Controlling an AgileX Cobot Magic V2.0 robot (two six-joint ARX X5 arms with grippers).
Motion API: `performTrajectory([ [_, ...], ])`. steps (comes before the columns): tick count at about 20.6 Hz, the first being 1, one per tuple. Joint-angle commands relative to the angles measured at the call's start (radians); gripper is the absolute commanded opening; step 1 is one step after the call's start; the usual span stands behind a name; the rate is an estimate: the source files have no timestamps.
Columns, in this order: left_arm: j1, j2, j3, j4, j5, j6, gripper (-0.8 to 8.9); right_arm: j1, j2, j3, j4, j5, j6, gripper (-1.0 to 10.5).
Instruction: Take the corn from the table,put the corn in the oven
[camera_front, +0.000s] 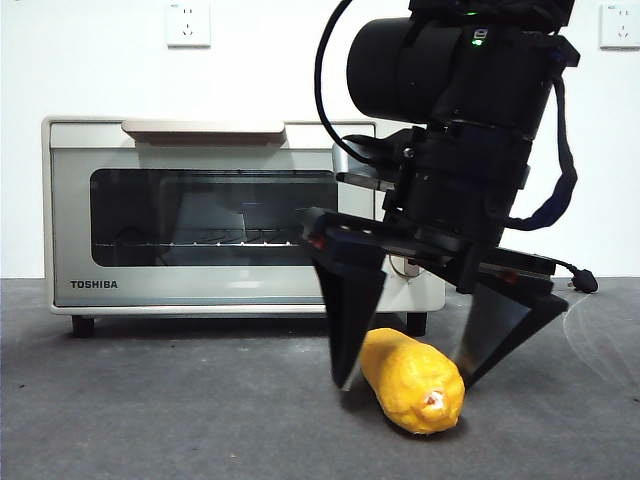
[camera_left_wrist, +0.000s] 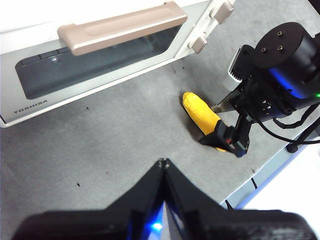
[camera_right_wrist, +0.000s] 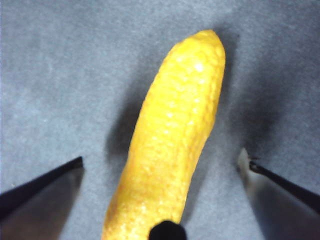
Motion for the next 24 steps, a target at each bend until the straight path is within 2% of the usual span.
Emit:
performTrajectory([
  [1,-0.003,0.0,0.002,0.0,0.0,0.016,-0.05,0.002,0.01,0.002,0.008,0.001,0.003,-0.1],
  [7,-0.003,0.007,0.002,0.043,0.001,0.018,-0.05,0.013,0.002,0.024,-0.01,-0.005,-0.002,-0.1],
  [10,-0.003,0.028,0.002,0.147,0.002,0.005,-0.05,0.046,-0.032,0.092,-0.081,-0.02,-0.006,-0.1],
  [17,-0.006,0.14,0.002,0.48,0.01,-0.098,-0.05,0.123,-0.201,0.315,-0.245,-0.018,-0.049,-0.1],
  [24,-0.043,0.233,0.002,0.594,0.009,-0.124,-0.06,0.134,-0.34,0.415,-0.297,-0.011,-0.057,-0.1],
])
